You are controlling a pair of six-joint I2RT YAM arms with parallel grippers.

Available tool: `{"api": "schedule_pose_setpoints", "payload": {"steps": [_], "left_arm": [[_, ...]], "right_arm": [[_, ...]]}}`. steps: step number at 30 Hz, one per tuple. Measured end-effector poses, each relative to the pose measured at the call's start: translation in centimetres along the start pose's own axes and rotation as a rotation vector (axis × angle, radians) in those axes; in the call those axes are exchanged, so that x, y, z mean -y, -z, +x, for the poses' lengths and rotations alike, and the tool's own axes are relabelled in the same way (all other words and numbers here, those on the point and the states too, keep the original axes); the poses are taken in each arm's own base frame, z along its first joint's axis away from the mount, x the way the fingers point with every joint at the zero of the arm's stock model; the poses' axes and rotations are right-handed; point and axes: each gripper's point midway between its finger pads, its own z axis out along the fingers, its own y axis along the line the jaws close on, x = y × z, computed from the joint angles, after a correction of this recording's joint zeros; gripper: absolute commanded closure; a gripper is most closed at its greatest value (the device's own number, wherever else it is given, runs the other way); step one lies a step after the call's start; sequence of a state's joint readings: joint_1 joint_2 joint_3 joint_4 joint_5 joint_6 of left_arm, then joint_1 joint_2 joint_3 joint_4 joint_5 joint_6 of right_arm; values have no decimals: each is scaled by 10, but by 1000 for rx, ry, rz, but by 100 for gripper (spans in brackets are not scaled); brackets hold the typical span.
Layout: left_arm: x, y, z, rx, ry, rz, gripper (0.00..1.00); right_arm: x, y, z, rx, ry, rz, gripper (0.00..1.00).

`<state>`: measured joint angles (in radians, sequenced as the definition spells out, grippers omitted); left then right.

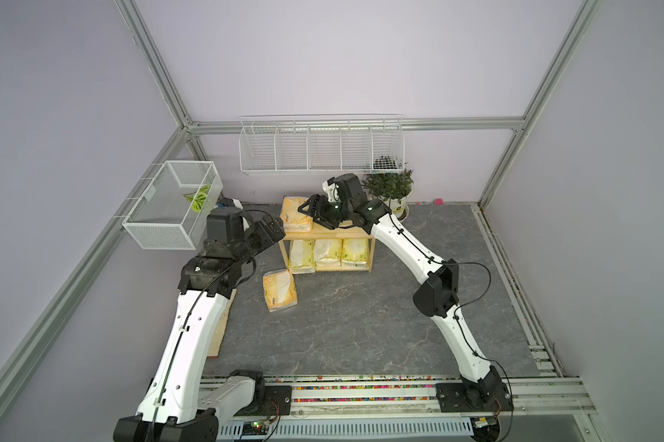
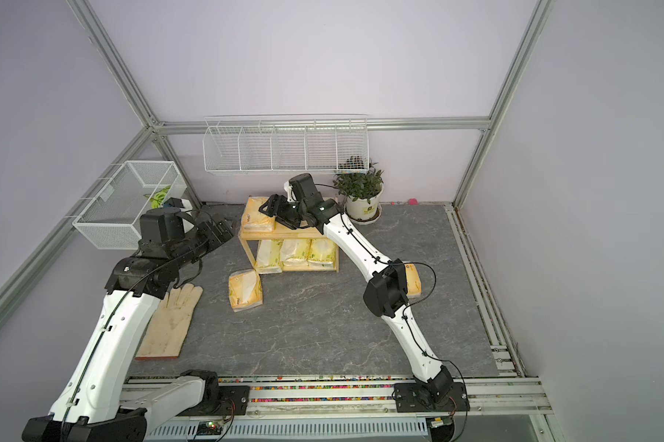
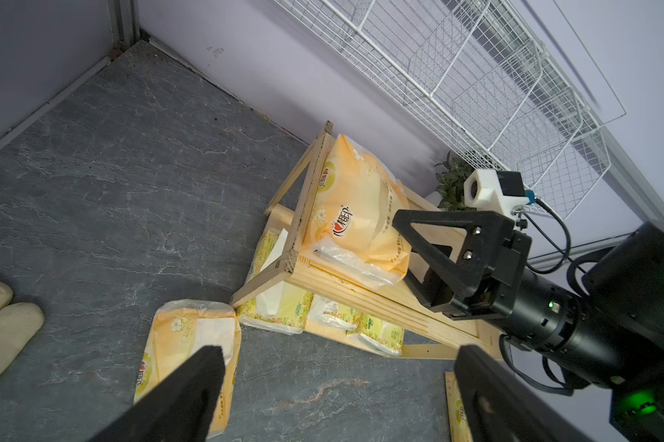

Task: Place the tissue boxes on the shelf by color
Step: Place a box of tissues on the shelf.

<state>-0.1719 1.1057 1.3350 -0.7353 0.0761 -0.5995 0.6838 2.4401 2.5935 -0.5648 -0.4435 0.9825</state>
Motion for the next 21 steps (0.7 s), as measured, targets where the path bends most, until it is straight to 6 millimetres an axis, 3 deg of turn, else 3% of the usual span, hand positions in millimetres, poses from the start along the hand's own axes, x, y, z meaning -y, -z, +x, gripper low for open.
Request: {"api": "schedule_pose_setpoints", "payload": {"steps": [6,9,16,19,21], "left_arm": [[-13,8,9,9,19,-34,0],[-27,14,22,6,44,-64,0],[-57,19,65,-51,86,-109,0],[-54,18,80,-94,68,-78,0],[-40,18,91,-125,30,-38,0]], "right_arm": [[-9,15,0,5,58,16,24],[-26,37,-2,22,105,16,24],[-82,133,12,81,227,-20,24],[-81,177,26,114,253,-1,24],[-68,204,31,145,250,19,24]]}}
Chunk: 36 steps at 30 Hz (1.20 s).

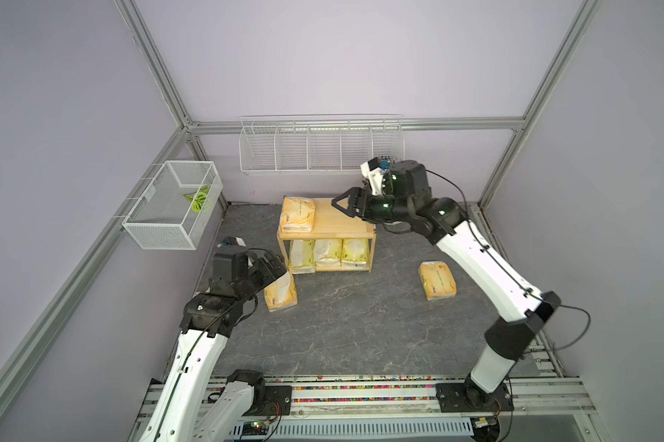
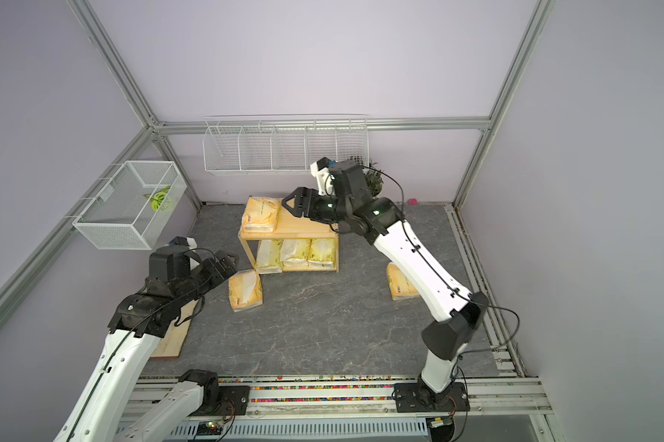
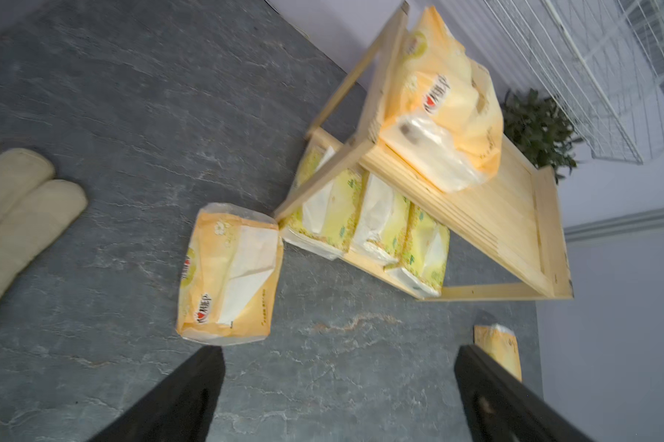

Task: Place the tissue boxes on the shelf by color
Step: Place a box of tissues on the shelf, then move the box of tissues to the center of the board.

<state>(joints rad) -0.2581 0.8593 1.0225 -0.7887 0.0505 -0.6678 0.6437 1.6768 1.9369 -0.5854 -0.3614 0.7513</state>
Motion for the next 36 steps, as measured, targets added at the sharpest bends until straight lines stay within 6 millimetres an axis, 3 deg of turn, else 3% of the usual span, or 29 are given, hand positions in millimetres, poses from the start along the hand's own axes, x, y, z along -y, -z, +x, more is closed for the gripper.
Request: {"api": "schedule_pose_setpoints", "payload": {"steps": [3,6,11,14,17,20,24,31,36], "left_arm": [[30,0,22,-51,-81,84,0],[60,-2,46,-100,-153,154,0],[103,-20,93,-176,-259,208,0],[124,-34,119,-204,-310,213,0],[142,-45,136,-233,-331,219,0],[157,-56,144,-241,-334,228,0],[167,-62,152,-248,-341,241,0],[170,-68,159,-261,-343,243,0],[171,-71,163,-273,-345,247,0]], "right_arm": [[44,39,1,56,-47,81,23],[108,80,0,128,-132,198,23],[218,170,8,296,-327,423,22],[266,213,18,374,-430,515,22],[302,237,30,401,-504,589,21],[334,247,40,388,-558,656,20],[375,243,54,324,-634,706,19],[440,215,91,160,-779,745,19],[463,191,94,75,-792,742,19]]}}
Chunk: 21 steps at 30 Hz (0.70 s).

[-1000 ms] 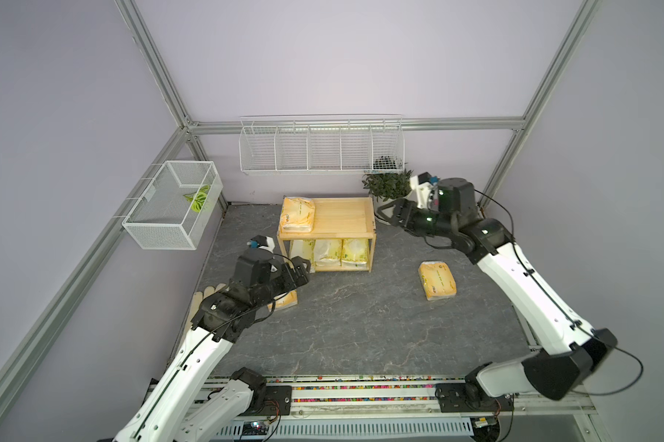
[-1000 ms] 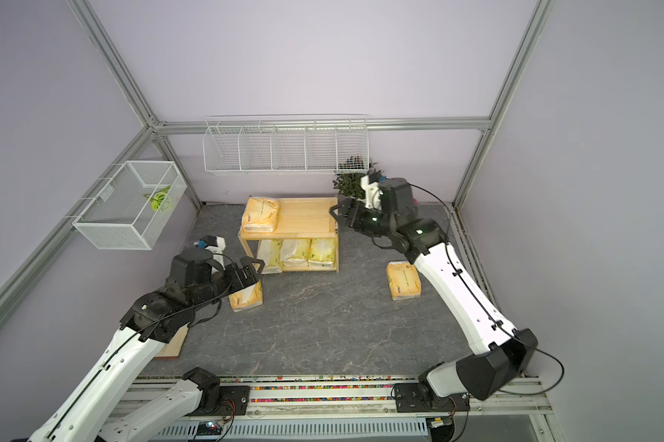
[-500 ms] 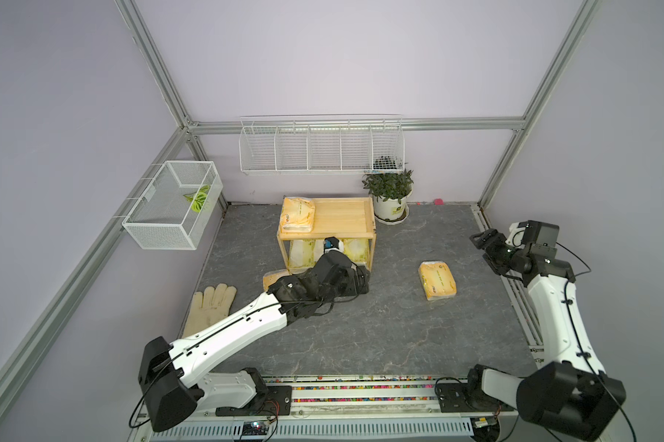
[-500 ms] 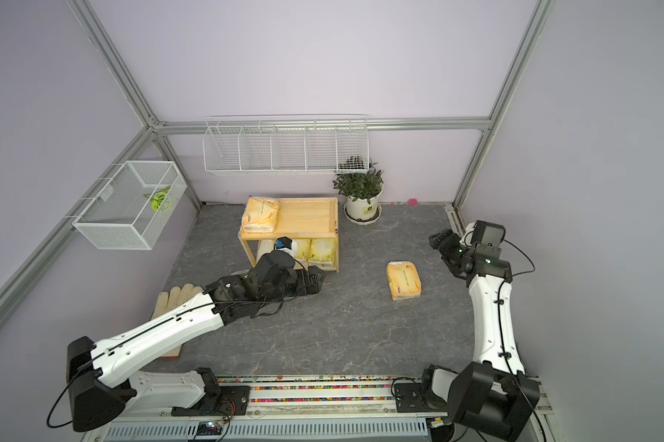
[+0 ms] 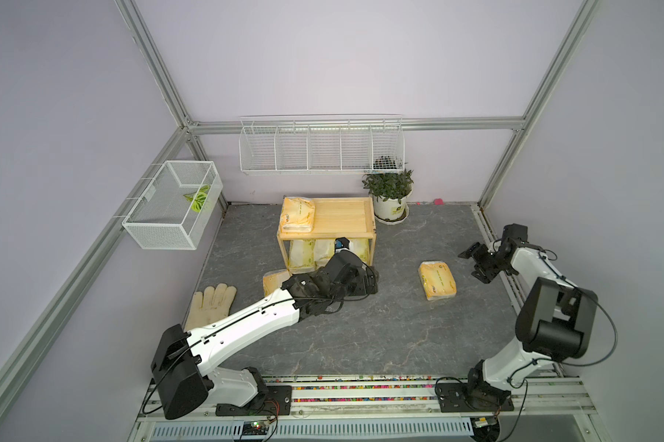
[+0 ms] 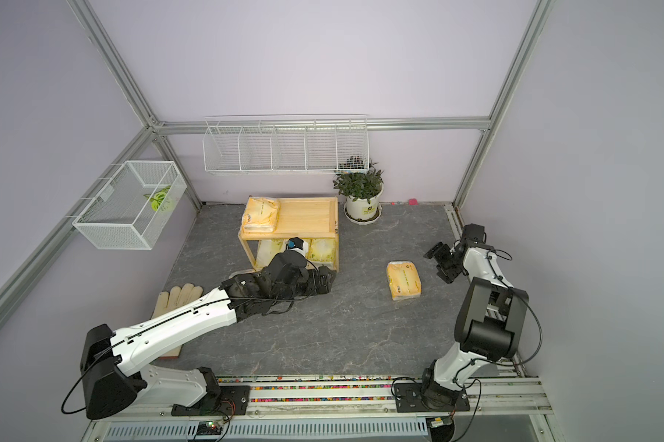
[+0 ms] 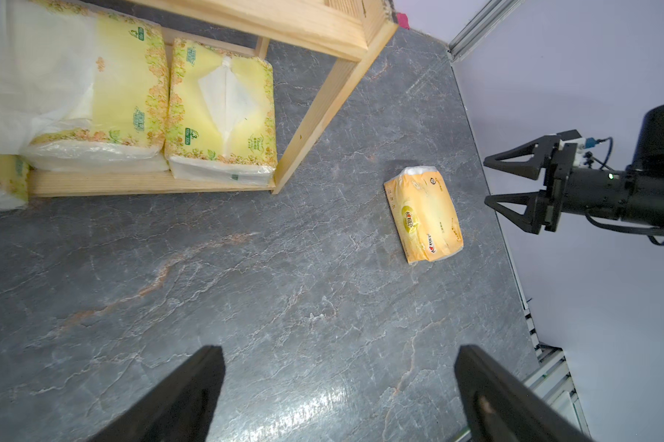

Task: Place the tissue boxes on the shelf by color
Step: Move the box of tissues to the center of the board.

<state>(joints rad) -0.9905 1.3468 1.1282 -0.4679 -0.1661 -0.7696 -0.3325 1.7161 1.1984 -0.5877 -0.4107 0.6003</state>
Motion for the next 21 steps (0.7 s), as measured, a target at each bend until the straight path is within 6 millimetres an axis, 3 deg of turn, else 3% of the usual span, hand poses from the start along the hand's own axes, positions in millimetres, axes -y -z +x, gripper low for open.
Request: {"api": "schedule_pose_setpoints", "payload": {"steps": [7,16,21], "left_arm": [[1,-1,2,-9,-5,6,0],[2,-1,2,-14,-19,11,0],[2,-1,2,-14,-24,12,0]], "right_arm": [[-31,-34,15,-73,114,7,20],[-34,-57,41,-132,179,44,20],[-39,-62,73,-168,241,58,21]]}}
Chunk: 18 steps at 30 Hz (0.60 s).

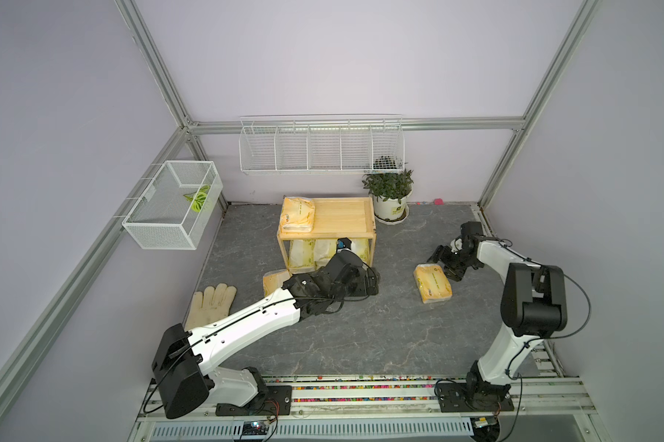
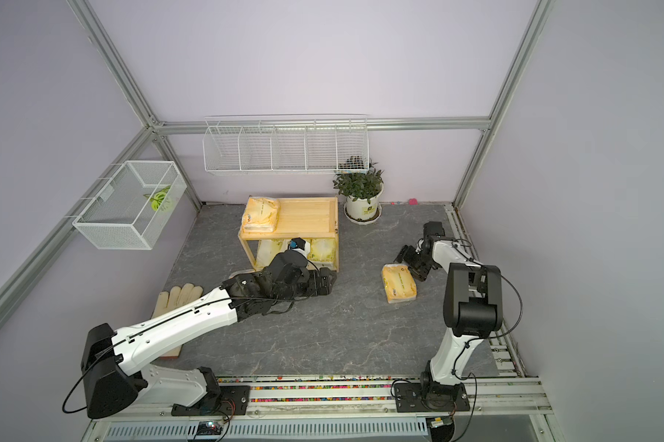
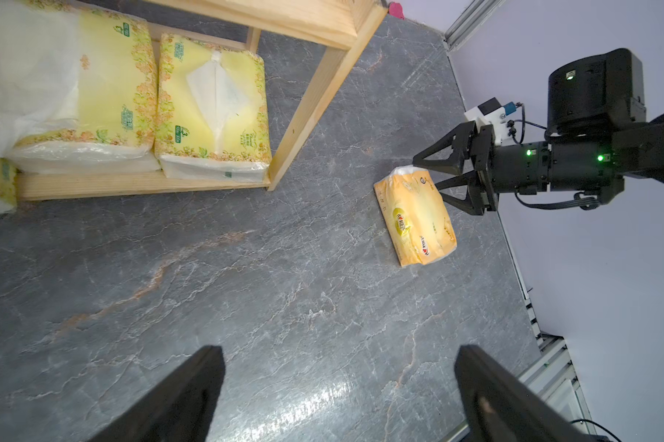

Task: Place the tissue boxes on the shelf by color
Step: Move the box of tissues to the center of the board.

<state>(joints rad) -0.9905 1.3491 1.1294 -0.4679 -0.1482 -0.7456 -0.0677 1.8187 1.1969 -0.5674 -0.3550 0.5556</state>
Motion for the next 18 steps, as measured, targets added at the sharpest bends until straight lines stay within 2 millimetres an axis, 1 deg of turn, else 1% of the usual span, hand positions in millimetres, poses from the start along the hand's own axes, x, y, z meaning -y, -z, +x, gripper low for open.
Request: {"api": "schedule_pose_setpoints", "payload": {"steps": [4,7,15,18], "left_arm": [[-2,2,1,6,3,4,0],[-10,2,8,1,7,-6,0],[-40,-7,42,-54,53,-58,0],[-50,-8,55,-75,70,-63,0]], "right_arm": [[-16,-2,27,-18,70,6,21],[-26,-3,45,-26,119,3,21],[-44,-7,103,-60,181,-24,21],[-57,-7,124,-74,190,-59,21]]}}
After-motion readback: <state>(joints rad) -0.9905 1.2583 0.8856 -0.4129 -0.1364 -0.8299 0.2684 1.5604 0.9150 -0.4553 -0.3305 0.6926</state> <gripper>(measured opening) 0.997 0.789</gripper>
